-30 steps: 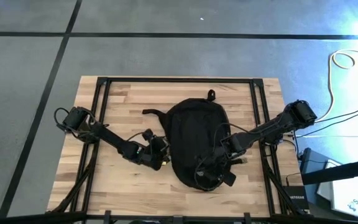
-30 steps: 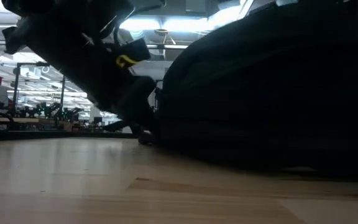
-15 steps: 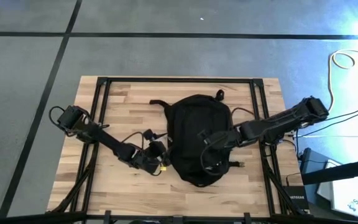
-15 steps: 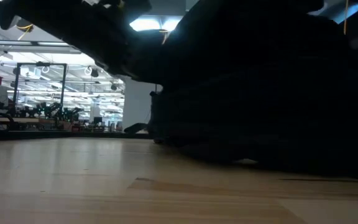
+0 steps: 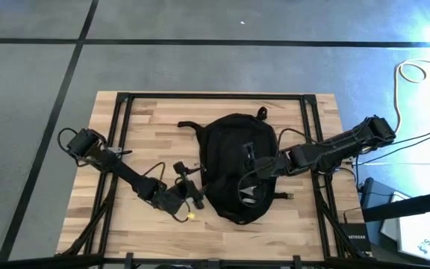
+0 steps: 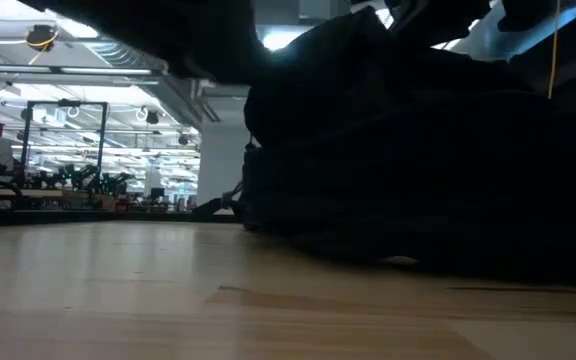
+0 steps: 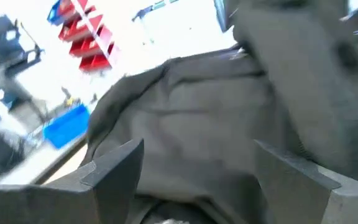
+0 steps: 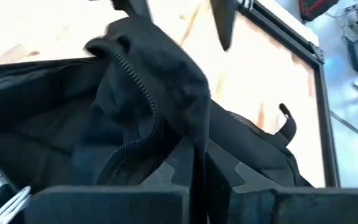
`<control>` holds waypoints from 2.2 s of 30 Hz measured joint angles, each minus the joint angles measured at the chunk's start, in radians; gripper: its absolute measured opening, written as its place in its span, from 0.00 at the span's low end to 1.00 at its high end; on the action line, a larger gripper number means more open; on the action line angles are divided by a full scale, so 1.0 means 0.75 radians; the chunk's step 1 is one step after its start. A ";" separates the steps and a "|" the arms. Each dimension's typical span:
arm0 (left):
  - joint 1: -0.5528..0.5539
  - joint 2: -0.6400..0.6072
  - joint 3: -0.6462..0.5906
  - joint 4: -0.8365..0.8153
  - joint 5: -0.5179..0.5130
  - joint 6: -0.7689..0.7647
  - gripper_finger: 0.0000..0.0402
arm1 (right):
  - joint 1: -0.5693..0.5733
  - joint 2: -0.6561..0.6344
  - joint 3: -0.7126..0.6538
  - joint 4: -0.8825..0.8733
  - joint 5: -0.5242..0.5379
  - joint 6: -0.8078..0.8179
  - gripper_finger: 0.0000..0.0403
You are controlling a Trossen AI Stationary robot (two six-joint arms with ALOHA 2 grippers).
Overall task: Unpack backpack
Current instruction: Remove the transparent zipper bag from the black backpack
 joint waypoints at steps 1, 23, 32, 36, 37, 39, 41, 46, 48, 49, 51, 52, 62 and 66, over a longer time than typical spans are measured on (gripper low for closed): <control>-0.013 0.000 0.000 0.050 -0.003 0.059 0.71 | 0.000 0.000 0.000 0.014 0.017 0.005 0.00; -0.153 0.003 0.079 0.329 0.267 0.473 0.62 | -0.185 0.080 -0.001 0.328 0.133 0.093 0.00; -0.072 0.004 0.101 0.176 0.429 0.421 0.61 | -0.240 0.130 -0.001 0.523 0.086 0.065 0.00; -0.015 0.006 0.100 0.027 0.422 0.331 0.59 | -0.248 0.131 -0.001 0.548 0.080 0.070 0.00; -0.004 0.006 0.100 -0.016 0.413 0.315 0.59 | -0.248 0.131 -0.001 0.547 0.080 0.070 0.00; 0.015 0.006 0.100 -0.084 0.426 0.314 0.59 | -0.249 0.131 -0.001 0.547 0.080 0.069 0.00; 0.026 0.006 0.100 -0.123 0.486 0.311 0.59 | -0.249 0.131 -0.001 0.547 0.080 0.069 0.00; 0.037 0.056 0.136 -0.294 0.422 0.303 0.58 | -0.256 0.132 -0.001 0.556 0.063 0.070 0.00; 0.048 0.093 0.168 -0.340 0.433 0.279 0.58 | -0.257 0.133 -0.002 0.574 0.051 0.071 0.00; 0.056 0.111 0.185 -0.355 0.458 0.265 0.58 | -0.257 0.133 -0.003 0.586 0.046 0.071 0.00; 0.070 0.149 0.223 -0.367 0.493 0.237 0.58 | -0.254 0.133 -0.003 0.605 0.044 0.071 0.00; 0.080 0.166 0.235 -0.370 0.481 0.231 0.58 | -0.255 0.133 -0.003 0.608 0.044 0.071 0.00; 0.217 0.191 0.252 -0.599 0.507 0.078 0.58 | -0.254 0.133 -0.003 0.598 -0.011 0.102 0.00; 0.249 0.190 0.252 -0.705 0.490 -0.030 0.58 | -0.254 0.133 -0.003 0.605 -0.015 0.120 0.00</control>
